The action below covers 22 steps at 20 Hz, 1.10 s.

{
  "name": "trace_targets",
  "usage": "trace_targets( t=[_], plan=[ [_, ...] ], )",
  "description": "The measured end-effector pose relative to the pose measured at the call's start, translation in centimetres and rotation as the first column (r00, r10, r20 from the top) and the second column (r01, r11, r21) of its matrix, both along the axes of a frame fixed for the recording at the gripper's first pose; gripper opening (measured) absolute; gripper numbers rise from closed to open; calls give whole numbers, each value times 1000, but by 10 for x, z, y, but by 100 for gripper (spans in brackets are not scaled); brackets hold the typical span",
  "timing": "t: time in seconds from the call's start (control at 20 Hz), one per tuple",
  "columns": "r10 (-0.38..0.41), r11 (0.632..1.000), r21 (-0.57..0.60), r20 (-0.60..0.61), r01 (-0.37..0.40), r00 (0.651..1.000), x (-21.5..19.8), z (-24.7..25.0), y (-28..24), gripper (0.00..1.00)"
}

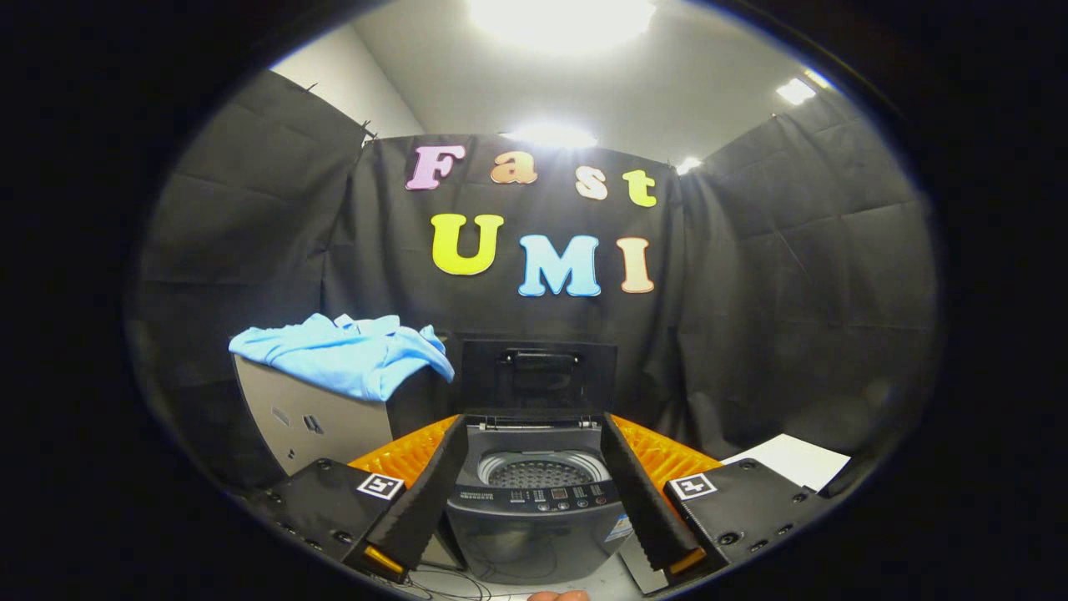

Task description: Put the clothes into the washing machine and then close the washing machine lid.

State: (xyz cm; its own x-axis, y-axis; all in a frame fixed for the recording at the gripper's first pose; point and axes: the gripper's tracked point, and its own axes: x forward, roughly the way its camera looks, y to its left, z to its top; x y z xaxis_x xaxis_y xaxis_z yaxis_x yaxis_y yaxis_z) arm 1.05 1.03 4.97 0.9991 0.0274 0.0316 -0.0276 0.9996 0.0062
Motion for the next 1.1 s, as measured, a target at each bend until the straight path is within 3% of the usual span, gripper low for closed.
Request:
trace_targets(
  t=[0.1,0.2,0.4,0.7,0.85,1.1],
  plan=[
    [17,1000,-11,22,-17,1000,5,23,5,100],
    [44,999,-1,-31,-44,999,9,30,12,99],
    [103,990,109,-105,-91,989,26,55,29,99],
    [133,966,246,-223,-76,966,56,73,44,97],
    [141,968,238,-253,-80,957,73,85,54,97],
    [204,971,173,-251,-163,946,96,114,88,97]
  ],
)
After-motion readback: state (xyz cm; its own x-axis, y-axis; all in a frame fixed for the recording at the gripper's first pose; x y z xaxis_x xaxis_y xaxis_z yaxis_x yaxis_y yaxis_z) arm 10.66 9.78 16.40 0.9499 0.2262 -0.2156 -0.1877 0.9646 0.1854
